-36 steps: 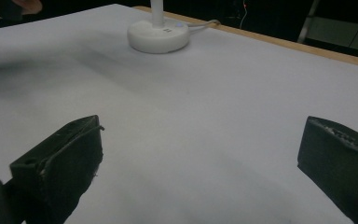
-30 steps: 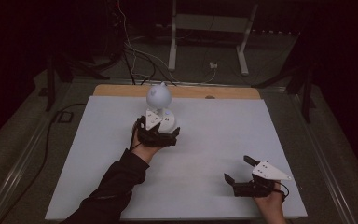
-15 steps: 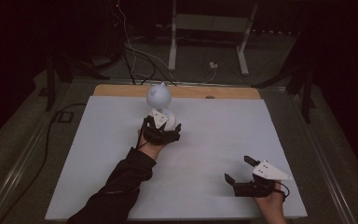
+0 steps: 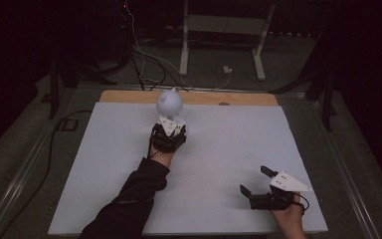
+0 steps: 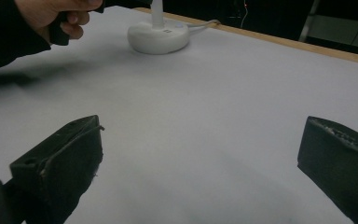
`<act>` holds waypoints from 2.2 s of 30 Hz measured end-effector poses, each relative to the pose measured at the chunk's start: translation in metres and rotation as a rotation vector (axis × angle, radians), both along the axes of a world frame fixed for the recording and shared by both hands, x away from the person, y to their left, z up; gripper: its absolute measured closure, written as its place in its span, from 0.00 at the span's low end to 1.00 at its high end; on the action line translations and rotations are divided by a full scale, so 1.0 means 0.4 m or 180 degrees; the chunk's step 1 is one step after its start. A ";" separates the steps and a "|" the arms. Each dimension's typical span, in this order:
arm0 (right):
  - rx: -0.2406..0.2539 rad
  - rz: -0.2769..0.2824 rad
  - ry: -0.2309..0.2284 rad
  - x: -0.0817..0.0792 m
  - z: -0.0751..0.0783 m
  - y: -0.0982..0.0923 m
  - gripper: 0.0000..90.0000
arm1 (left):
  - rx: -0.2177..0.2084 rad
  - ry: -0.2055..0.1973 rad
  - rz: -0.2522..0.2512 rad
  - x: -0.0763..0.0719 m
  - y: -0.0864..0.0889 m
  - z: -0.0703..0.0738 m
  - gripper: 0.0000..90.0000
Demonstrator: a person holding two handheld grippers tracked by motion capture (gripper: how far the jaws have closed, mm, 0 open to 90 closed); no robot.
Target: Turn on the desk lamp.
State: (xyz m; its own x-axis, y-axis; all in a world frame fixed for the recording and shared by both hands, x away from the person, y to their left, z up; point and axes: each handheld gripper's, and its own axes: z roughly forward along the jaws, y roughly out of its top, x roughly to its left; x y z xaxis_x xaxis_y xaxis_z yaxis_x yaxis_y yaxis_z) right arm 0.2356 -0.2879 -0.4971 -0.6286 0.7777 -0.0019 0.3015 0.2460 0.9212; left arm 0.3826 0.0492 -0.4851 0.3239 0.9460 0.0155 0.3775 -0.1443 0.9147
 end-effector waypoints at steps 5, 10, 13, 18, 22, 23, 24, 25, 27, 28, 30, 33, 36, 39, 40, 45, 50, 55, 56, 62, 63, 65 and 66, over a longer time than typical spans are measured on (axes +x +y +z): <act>0.0012 0.0000 -0.0013 -0.001 0.002 -0.001 0.00 | 0.0074 -0.0002 0.0058 0.009 -0.007 -0.012 0.72; 0.0019 0.0000 -0.0012 -0.001 0.002 -0.003 0.00 | 0.0123 0.0066 0.0097 0.015 -0.016 -0.024 0.88; 0.0010 0.0008 -0.0012 -0.001 0.002 -0.002 0.00 | 0.0137 0.0013 0.0128 0.017 -0.016 -0.030 0.97; 0.0007 0.0009 -0.0018 -0.002 0.003 -0.002 0.00 | 0.0110 0.0084 0.0152 0.027 -0.004 -0.047 1.00; 0.0007 0.0004 -0.0019 -0.001 0.003 -0.003 0.00 | 0.0164 0.0118 0.0147 0.030 -0.006 -0.053 1.00; 0.0007 0.0006 -0.0023 -0.001 0.003 -0.003 0.00 | 0.0167 0.0133 0.0137 0.030 -0.007 -0.055 1.00; 0.0011 0.0006 -0.0022 -0.001 0.003 -0.003 0.00 | 0.0173 0.0153 0.0140 0.030 -0.008 -0.057 1.00; 0.0011 0.0005 -0.0021 -0.001 0.003 -0.003 0.00 | 0.0196 0.0169 0.0147 0.029 -0.009 -0.059 1.00; 0.0009 0.0005 -0.0025 -0.002 0.003 -0.004 0.00 | 0.0225 0.0207 0.0127 0.030 -0.011 -0.064 1.00; 0.0010 0.0006 -0.0026 -0.002 0.003 -0.004 0.00 | 0.0225 0.0232 0.0119 0.031 -0.011 -0.066 1.00; 0.0007 0.0003 -0.0024 -0.001 0.003 -0.004 0.00 | 0.0221 0.0270 0.0103 0.034 -0.010 -0.069 1.00; 0.0001 0.0004 -0.0019 -0.001 0.003 -0.004 0.00 | 0.0257 0.0328 0.0080 0.037 -0.013 -0.075 1.00; 0.0009 0.0008 -0.0017 -0.001 0.003 -0.005 0.00 | 0.0273 0.0377 0.0061 0.040 -0.014 -0.080 1.00; 0.0005 0.0010 -0.0010 -0.001 0.002 -0.004 0.00 | 0.0310 0.0394 0.0088 0.042 -0.016 -0.085 1.00; 0.0008 0.0012 -0.0009 -0.001 0.002 -0.004 0.00 | 0.0307 0.0400 0.0097 0.043 -0.015 -0.086 1.00; 0.0013 0.0015 -0.0020 -0.001 0.003 -0.005 0.00 | 0.0306 0.0410 0.0094 0.045 -0.014 -0.087 1.00; 0.0022 0.0012 -0.0021 -0.001 0.004 -0.006 0.00 | 0.0344 0.0401 0.0087 0.042 -0.019 -0.088 1.00; 0.0018 0.0013 -0.0023 -0.001 0.004 -0.006 0.00 | 0.0346 0.0412 0.0083 0.043 -0.018 -0.087 1.00; 0.0019 0.0011 -0.0022 -0.001 0.004 -0.006 0.00 | 0.0320 0.0427 0.0078 0.044 -0.017 -0.087 1.00; 0.0013 0.0011 -0.0005 -0.001 0.003 -0.005 0.00 | 0.0393 0.0405 0.0039 0.040 -0.018 -0.089 1.00; 0.0008 0.0015 -0.0003 -0.001 0.003 -0.005 0.00 | 0.0403 0.0402 0.0041 0.040 -0.019 -0.088 1.00; 0.0009 0.0016 -0.0007 -0.001 0.003 -0.004 0.00 | 0.0336 0.0421 0.0052 0.043 -0.016 -0.086 1.00; 0.0010 0.0017 -0.0016 -0.001 0.003 -0.004 0.00 | 0.0338 0.0427 0.0060 0.045 -0.015 -0.085 1.00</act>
State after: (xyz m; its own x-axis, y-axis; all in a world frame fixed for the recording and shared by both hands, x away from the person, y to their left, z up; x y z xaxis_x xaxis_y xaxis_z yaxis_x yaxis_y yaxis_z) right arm 0.2351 -0.2897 -0.4959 -0.6327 0.7744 -0.0025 0.2955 0.2445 0.9235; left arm 0.4004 0.0434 -0.5189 0.3121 0.9472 0.0736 0.4988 -0.2293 0.8358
